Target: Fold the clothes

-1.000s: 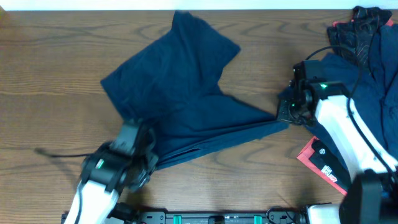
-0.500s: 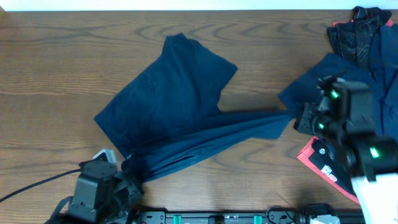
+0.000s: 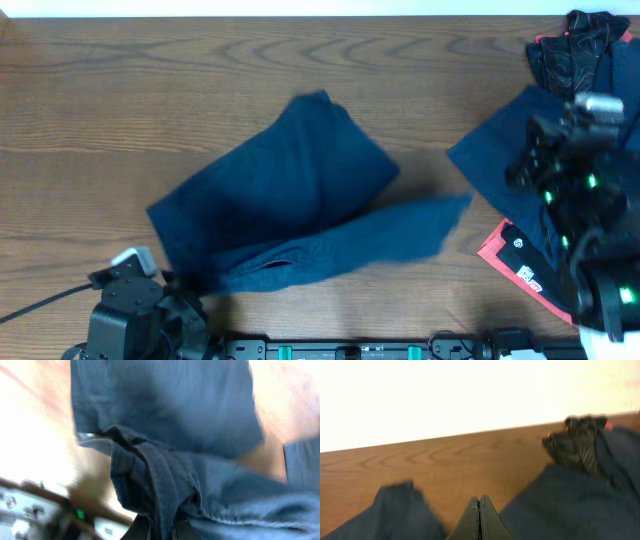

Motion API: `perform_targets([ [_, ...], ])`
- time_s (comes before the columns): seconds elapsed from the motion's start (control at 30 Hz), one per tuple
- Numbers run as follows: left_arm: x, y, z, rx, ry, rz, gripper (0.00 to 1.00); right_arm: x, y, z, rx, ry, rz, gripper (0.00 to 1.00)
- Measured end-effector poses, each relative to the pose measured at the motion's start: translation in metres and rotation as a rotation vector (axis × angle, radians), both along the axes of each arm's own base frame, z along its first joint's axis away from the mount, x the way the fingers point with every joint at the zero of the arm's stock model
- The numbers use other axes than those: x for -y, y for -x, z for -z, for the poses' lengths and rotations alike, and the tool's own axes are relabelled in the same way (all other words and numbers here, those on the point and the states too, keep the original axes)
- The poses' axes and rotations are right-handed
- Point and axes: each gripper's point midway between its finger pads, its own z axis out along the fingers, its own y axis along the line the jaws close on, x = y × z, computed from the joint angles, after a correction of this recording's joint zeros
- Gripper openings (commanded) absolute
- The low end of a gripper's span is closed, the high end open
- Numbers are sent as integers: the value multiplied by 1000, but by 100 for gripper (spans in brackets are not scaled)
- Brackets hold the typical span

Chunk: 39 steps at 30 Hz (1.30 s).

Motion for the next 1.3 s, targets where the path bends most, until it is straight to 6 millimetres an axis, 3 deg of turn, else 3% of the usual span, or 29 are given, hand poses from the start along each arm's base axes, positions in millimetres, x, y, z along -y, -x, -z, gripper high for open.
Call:
perform_targets([
  [0.13, -7, -23, -12, 102, -31, -54, 7, -8, -46, 14, -4, 39, -33, 1],
  [0.23, -8, -35, -10, 112, -49, -72, 7, -16, -69, 55, -117, 51, -73, 1],
  [0.3, -9, -39, -2, 79, -71, -80, 7, -26, -70, 84, -213, 48, -117, 4],
  [0.37, -10, -42, 6, 36, -92, -84, 7, -36, -57, 108, -322, 38, -170, 11],
  [0.43, -9, -45, 14, -6, -110, -84, 7, -43, -38, 127, -426, 29, -212, 31],
  [0.47, -9, -47, 18, -25, -121, -85, 7, -50, -22, 139, -503, 16, -250, 45],
  [0.67, -12, -58, 31, -112, -182, -98, 6, -75, 46, 175, -802, -39, -391, 66],
  [0.83, -12, -63, 38, -153, -207, -101, 6, -99, 91, 186, -976, -85, -497, 69],
  [0.97, -12, -63, 39, -158, -209, -101, 6, -119, 110, 186, -1049, -166, -539, 69],
  [1.07, -12, -63, 38, -157, -209, -101, 6, -128, 124, 194, -1119, -227, -518, 76],
  [1.3, -12, -62, 39, -160, -210, -101, 6, -129, 169, 247, -1330, -315, -413, 74],
])
